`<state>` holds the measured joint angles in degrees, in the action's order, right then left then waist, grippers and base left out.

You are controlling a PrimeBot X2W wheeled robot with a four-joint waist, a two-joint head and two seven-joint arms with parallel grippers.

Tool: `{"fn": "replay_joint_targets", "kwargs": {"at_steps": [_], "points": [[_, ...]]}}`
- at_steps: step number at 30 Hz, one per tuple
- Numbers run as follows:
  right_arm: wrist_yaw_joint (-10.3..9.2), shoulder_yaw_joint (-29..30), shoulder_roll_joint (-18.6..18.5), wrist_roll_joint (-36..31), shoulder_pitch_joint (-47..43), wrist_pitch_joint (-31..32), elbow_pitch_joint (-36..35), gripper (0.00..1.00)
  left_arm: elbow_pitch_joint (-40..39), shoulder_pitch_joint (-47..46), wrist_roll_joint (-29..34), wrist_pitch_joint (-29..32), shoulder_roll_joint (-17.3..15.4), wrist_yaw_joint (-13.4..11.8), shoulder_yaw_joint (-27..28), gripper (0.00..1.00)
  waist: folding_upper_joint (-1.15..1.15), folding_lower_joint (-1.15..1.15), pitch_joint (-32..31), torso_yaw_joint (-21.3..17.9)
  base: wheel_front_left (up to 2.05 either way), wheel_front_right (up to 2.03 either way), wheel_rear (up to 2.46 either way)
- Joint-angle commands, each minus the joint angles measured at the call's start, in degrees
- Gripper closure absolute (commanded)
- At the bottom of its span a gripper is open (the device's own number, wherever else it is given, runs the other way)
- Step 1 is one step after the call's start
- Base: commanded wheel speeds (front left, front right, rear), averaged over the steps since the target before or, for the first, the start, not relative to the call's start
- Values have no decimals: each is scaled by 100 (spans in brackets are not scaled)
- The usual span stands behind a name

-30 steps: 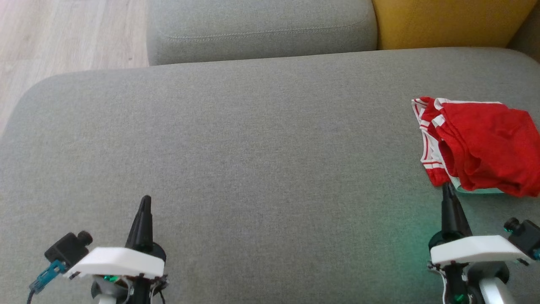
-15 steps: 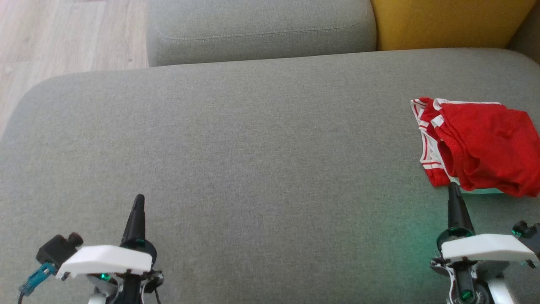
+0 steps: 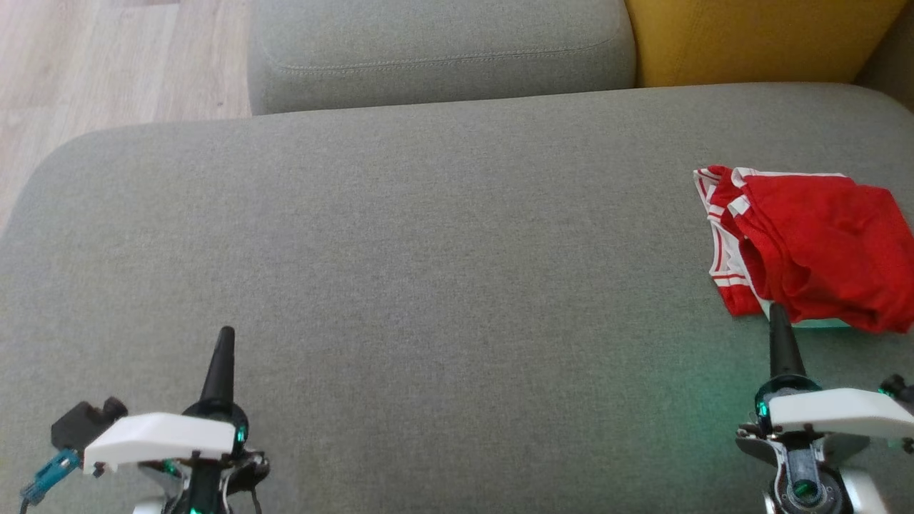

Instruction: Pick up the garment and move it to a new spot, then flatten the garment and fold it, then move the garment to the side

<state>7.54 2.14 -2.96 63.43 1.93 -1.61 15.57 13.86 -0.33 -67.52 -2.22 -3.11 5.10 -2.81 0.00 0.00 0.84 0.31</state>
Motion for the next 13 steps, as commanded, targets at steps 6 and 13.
{"fn": "replay_joint_targets", "kwargs": {"at_steps": [6,13], "points": [[-4,-16,-109,481,293,115,-175,100,-135,-371,-414,116,-88,58,253,100,0,0,-9,-4,0,0,0],[-4,39,-109,948,315,219,-173,100,-108,-408,-818,233,-89,92,350,100,0,0,-19,-9,0,0,0]]}}
